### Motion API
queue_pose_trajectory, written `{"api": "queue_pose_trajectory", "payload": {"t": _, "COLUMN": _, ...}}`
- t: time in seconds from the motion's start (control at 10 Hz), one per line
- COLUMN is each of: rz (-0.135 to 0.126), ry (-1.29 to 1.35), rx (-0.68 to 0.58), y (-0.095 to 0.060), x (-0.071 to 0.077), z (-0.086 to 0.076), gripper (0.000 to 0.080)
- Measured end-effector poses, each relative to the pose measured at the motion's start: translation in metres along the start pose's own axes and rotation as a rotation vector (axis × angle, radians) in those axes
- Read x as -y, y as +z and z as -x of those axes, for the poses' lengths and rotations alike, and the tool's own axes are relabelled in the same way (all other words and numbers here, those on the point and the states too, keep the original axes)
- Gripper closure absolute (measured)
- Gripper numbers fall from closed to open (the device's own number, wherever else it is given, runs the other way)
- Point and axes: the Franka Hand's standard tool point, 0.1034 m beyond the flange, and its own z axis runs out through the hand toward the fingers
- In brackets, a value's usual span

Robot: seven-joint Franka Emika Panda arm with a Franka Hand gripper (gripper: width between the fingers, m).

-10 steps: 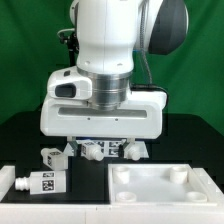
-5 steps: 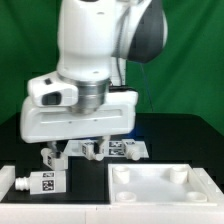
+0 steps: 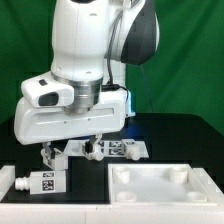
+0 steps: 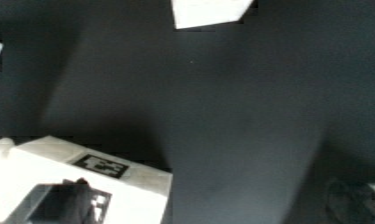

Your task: Assemble one leg

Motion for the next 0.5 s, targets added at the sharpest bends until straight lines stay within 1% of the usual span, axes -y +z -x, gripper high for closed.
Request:
{"api": "queue_pose_trajectory", "payload": {"t": 0.1, "rz": 0.024, "ry": -0.046, "rx": 0.044, "y": 0.005, "x": -0.003, "z": 0.007, "gripper": 0.0151}}
{"api": "queue_pose_trajectory", "payload": {"t": 0.2, "rz": 0.014, "ry": -0.071, "rx": 0.119, "y": 0.008, "x": -0.001, "z": 0.019, "gripper": 0.0151}}
{"api": "queue_pose_trajectory", "payload": {"t": 0.3, "rz": 0.025, "ry": -0.099, "rx": 0.179, "y": 0.010, "x": -0.002, "z": 0.030, "gripper": 0.0151}}
{"api": "queue_pose_trajectory", "payload": {"t": 0.4, "rz": 0.031, "ry": -0.092, "rx": 0.212, "y": 0.010, "x": 0.003, "z": 0.033, "gripper": 0.0151}}
{"api": "queue_pose_trajectory", "payload": {"t": 0.5, "rz": 0.021, "ry": -0.058, "rx": 0.257, "y": 0.011, "x": 0.011, "z": 0.034, "gripper": 0.0151}}
